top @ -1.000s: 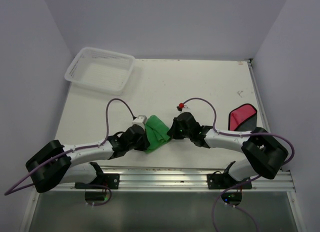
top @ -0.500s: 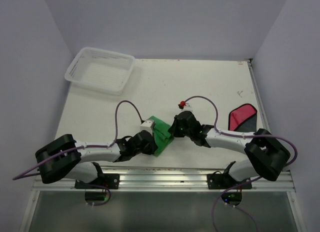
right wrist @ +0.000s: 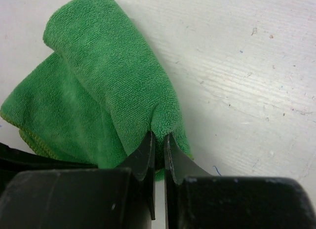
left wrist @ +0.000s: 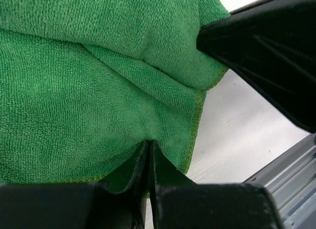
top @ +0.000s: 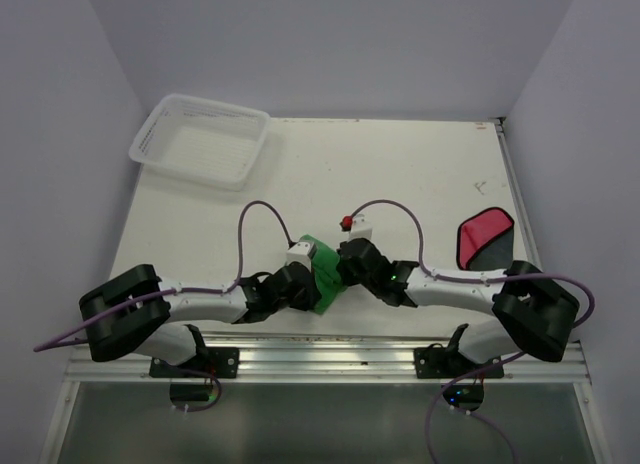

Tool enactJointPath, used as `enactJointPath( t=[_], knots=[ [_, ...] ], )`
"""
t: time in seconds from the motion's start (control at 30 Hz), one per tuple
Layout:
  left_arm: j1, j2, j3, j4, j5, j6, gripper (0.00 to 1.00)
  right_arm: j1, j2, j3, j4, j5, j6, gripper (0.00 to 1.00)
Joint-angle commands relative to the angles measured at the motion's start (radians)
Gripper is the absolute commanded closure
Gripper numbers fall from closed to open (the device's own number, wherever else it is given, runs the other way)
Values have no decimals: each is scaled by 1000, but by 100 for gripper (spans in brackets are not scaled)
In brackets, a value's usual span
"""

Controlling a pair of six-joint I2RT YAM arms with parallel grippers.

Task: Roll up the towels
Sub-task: Roll the towel

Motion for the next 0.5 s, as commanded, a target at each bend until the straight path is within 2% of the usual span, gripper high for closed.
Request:
enactJointPath(
  t=[0.0,0.47],
  knots=[
    [-15,34,3,-62,5,-19,93,52,6,15,-18,135,-70,100],
    [-15,14,-3,-64,9,-67,93,292,134,66,-28,489,-188,100]
  ],
)
